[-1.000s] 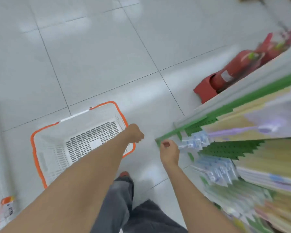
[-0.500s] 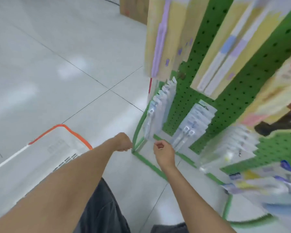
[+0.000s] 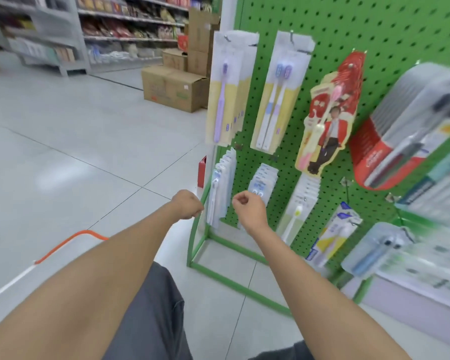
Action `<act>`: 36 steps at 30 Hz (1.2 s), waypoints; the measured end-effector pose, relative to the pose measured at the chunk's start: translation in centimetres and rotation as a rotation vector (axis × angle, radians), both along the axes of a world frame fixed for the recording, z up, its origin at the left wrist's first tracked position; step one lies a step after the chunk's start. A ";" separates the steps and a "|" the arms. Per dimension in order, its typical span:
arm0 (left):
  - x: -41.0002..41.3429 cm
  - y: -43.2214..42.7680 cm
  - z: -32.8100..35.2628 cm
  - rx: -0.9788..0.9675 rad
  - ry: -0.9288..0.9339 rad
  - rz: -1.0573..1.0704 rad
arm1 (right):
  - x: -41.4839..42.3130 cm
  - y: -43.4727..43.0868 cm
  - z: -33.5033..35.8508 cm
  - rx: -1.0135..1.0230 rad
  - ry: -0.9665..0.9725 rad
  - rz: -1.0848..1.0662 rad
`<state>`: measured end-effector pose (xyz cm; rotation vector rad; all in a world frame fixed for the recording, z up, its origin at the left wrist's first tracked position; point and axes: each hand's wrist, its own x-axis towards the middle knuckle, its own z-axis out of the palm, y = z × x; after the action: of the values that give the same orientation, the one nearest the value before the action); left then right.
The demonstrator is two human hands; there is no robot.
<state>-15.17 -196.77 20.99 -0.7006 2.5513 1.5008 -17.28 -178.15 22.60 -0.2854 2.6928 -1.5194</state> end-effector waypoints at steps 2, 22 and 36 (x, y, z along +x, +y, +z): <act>-0.4 0.0 2.0 0.002 0.062 0.014 | -0.4 0.1 1.9 -0.006 0.030 -0.011; -7.6 -0.2 23.1 0.043 0.764 0.228 | -6.2 -8.1 21.4 -0.216 0.404 -0.146; -10.9 -1.1 24.0 0.213 0.773 0.259 | -8.5 -10.0 22.9 -0.282 0.457 -0.249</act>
<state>-26.06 -197.87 44.97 -0.4961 2.7820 2.4888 -25.79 -188.10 45.52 -0.3556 2.9272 -2.1481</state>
